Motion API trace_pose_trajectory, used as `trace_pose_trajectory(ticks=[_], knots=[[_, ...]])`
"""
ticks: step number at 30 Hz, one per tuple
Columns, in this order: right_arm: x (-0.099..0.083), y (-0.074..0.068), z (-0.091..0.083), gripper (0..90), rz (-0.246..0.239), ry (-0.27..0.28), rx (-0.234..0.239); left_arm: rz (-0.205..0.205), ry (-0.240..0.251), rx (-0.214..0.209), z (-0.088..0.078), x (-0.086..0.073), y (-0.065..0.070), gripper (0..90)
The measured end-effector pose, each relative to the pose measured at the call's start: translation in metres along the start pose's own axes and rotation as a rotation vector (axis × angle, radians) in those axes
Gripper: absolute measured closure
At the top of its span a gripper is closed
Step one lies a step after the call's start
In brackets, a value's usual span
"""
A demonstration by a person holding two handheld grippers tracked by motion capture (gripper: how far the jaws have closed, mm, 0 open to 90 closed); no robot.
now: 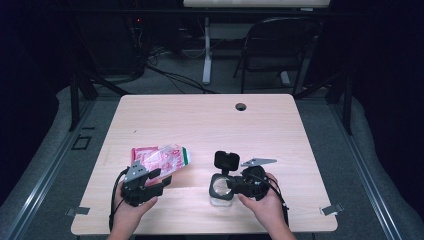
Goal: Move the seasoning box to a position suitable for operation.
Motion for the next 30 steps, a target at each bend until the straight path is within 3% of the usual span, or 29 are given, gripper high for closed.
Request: trace_pose_trajectory(ticks=[6, 14, 17, 22, 24, 30], knots=[[0.0, 0.0, -0.001, 58.9, -0.002, 0.007, -0.006, 0.002, 0.004, 0.03, 0.0, -0.001, -0.006, 44.5], [-0.002, 0.002, -0.013, 55.1, 0.003, 0.04, -0.007, -0.021, -0.001, 0.011, -0.001, -0.002, -0.015, 42.6], [-0.002, 0.005, -0.021, 50.0, -0.008, 0.067, -0.021, -0.069, 0.001, 0.016, -0.001, -0.005, -0.024, 42.5], [-0.003, 0.007, -0.024, 48.2, -0.048, 0.069, -0.026, -0.087, -0.002, 0.034, 0.001, -0.01, -0.034, 39.8], [-0.004, 0.009, -0.025, 47.5, -0.062, 0.073, -0.043, -0.094, 0.007, 0.026, 0.001, -0.011, -0.037, 38.5], [-0.003, 0.011, -0.026, 44.4, -0.029, 0.102, -0.033, -0.097, 0.007, -0.023, 0.003, -0.01, -0.039, 29.7]])
Point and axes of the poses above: each handheld gripper's, and its own axes: z roughly forward along the jaws, x roughly out of its top, y roughly to its right, the point moved 3 cm from there along z, roughly forward along the jaws, and after that the axes turned 15 degrees about -y, right-handed, at the moved point
